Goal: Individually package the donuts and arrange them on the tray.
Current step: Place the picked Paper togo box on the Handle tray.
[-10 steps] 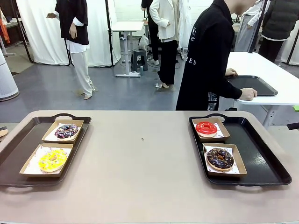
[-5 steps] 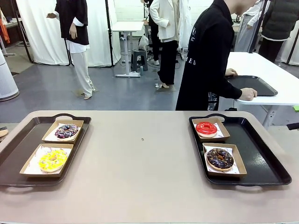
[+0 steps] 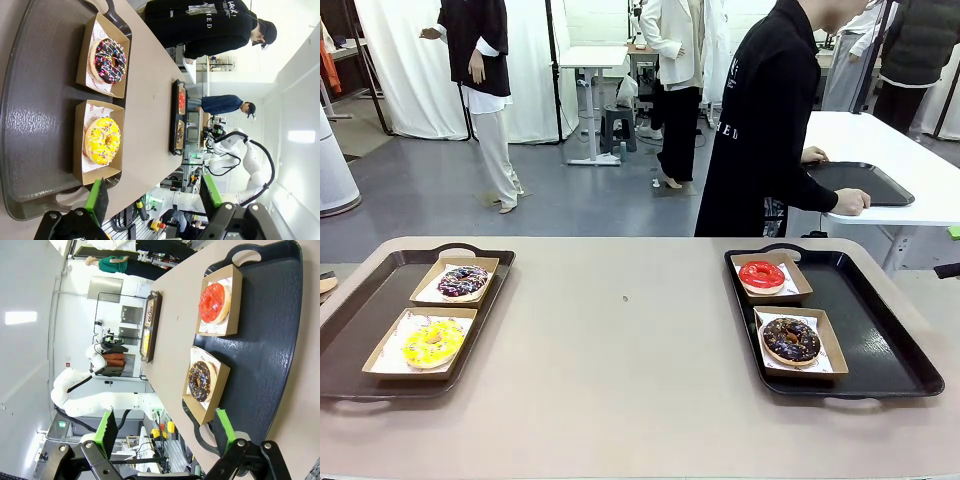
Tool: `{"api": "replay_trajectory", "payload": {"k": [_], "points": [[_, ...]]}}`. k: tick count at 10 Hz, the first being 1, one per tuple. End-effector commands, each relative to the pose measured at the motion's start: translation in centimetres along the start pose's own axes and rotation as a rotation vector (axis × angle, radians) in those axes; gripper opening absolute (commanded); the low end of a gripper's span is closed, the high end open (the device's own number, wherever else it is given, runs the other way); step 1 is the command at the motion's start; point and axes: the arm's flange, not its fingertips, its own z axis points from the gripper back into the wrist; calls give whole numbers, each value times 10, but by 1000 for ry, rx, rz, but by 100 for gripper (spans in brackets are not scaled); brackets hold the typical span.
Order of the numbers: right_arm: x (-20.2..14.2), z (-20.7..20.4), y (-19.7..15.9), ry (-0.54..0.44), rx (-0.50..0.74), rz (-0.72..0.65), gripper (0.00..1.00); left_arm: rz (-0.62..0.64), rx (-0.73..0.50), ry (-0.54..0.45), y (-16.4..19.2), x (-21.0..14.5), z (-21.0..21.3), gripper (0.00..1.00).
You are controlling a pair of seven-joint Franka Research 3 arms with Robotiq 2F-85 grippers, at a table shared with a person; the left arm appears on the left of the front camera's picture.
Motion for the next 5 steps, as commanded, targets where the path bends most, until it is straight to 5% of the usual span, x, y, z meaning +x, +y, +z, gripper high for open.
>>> {"api": "replay_trajectory", "payload": {"k": [1,5], "points": [[-1,0,1,3,4,16,100,0,-8,-1,0,-2,1,96],[-1,0,1,3,4,16,100,0,-8,-1,0,-2,1,96]]}}
